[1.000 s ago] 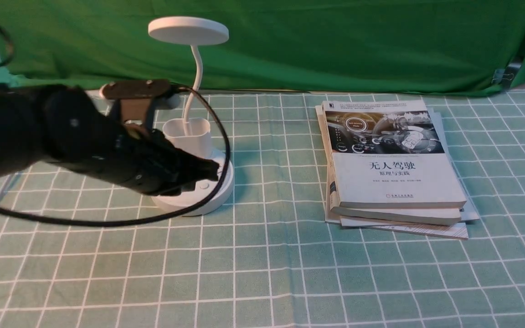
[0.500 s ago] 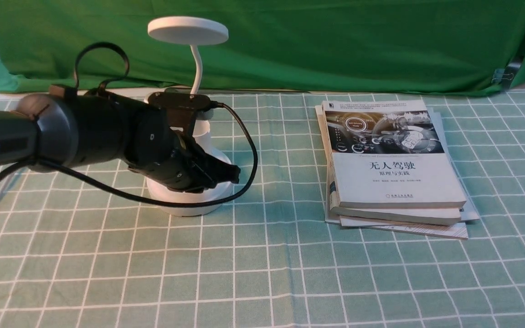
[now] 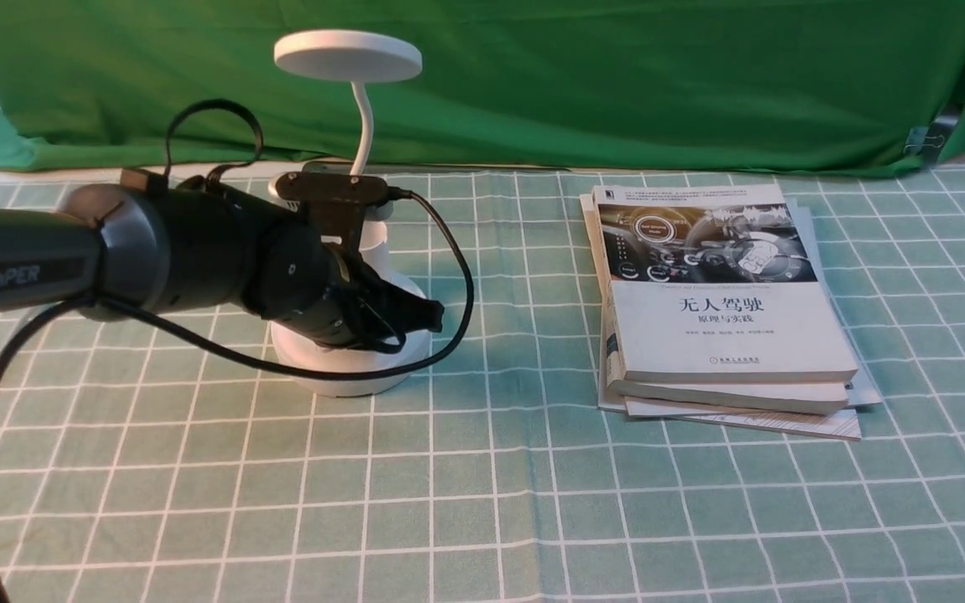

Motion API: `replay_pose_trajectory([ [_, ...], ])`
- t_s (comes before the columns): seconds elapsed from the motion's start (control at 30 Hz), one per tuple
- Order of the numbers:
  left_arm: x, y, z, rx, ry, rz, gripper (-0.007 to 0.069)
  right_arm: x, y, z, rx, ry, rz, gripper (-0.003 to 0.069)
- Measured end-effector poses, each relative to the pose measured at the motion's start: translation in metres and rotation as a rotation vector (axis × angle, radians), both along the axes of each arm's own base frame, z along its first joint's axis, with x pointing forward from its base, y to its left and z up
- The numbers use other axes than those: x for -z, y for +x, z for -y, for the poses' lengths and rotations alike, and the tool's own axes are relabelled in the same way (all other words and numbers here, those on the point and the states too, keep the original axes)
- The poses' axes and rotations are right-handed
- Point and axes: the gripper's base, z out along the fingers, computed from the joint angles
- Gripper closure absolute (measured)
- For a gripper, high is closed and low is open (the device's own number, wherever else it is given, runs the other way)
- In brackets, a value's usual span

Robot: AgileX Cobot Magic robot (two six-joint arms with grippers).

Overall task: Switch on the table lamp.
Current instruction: 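Press the power button on the lamp base to turn the lamp on with the left gripper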

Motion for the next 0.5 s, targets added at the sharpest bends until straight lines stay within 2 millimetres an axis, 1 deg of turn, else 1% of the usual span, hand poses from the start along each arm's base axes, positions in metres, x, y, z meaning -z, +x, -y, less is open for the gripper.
replay_pose_trajectory([
  [0.1,0.007,0.006,0.003,0.0,-0.005,0.007,0.0625,0.0,0.0,0.0,0.0,0.0,0.0,0.0419],
  [0.27,0.017,0.008,0.004,-0.009,-0.02,0.008,0.0625,0.0,0.0,0.0,0.0,0.0,0.0,0.0419],
  [0.37,0.017,0.008,0.004,-0.018,-0.037,0.024,0.0625,0.0,0.0,0.0,0.0,0.0,0.0,0.0419],
  [0.5,0.009,0.007,0.004,-0.02,-0.051,0.048,0.0625,0.0,0.0,0.0,0.0,0.0,0.0,0.0419],
])
